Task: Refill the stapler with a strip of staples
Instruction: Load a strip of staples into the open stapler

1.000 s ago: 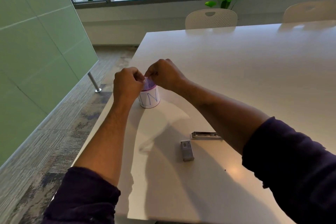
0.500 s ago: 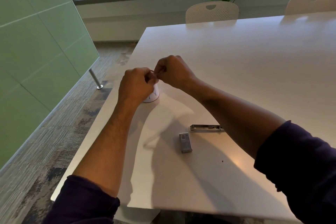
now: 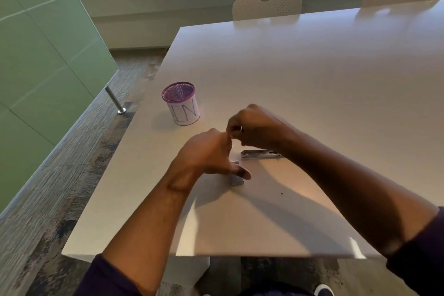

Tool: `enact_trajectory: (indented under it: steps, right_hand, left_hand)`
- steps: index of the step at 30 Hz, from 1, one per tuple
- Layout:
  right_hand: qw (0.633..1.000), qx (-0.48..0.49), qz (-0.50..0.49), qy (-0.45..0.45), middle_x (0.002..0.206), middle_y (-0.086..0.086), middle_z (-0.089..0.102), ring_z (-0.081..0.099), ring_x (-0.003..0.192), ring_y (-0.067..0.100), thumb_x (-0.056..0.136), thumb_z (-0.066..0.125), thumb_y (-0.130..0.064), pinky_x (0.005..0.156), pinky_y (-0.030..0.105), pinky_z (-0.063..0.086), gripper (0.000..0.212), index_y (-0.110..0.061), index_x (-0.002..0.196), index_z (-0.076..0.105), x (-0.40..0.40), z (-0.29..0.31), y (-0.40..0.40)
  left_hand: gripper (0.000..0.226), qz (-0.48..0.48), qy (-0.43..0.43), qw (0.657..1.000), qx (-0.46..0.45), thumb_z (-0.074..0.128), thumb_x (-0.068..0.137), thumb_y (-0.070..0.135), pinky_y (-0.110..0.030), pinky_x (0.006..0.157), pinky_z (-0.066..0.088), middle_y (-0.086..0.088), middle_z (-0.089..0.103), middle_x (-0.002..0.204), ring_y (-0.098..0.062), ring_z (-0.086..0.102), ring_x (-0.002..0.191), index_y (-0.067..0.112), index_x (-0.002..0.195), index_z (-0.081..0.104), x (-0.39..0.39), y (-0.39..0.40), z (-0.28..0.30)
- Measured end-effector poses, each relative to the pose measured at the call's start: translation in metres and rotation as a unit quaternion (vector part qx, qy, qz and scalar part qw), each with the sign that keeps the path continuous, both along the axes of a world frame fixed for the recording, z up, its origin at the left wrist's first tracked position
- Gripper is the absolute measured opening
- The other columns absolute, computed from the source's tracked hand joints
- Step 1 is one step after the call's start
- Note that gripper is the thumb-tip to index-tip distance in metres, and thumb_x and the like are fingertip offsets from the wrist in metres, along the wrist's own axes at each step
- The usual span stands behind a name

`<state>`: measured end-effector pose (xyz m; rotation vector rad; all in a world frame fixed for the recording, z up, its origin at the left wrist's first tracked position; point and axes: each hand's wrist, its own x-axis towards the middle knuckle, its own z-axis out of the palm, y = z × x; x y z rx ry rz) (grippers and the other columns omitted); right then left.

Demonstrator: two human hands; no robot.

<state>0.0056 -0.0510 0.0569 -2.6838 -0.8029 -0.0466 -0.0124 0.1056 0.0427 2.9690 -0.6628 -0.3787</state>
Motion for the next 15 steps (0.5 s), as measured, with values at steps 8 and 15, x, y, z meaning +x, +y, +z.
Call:
enact_trajectory:
  steps: [8,15]
  right_hand:
    - [0.999,0.027,0.012,-0.018,0.091,0.003,0.08,0.074,0.074,0.016,0.093,0.067,-0.01,0.07,0.034,0.062,0.016,-0.013,0.103,0.079,-0.033,-0.018,-0.019]
    - [0.994,0.091,-0.046,0.042,0.09,0.0,0.076,0.069,0.07,0.01,0.087,0.077,-0.017,0.071,0.034,0.062,0.013,-0.014,0.098,0.072,-0.045,-0.029,-0.034]
  left_hand:
    - [0.053,-0.019,0.008,1.0,0.003,0.084,0.066,0.065,-0.025,0.064,0.051,0.008,0.064,0.075,-0.009,0.062,0.062,0.021,0.087,0.062,-0.014,-0.011,0.001]
    - [0.054,-0.037,0.071,0.995,-0.06,0.087,0.075,0.04,-0.024,0.075,0.056,0.006,0.07,0.096,-0.01,0.068,0.076,0.017,0.122,0.07,-0.018,-0.017,0.001]
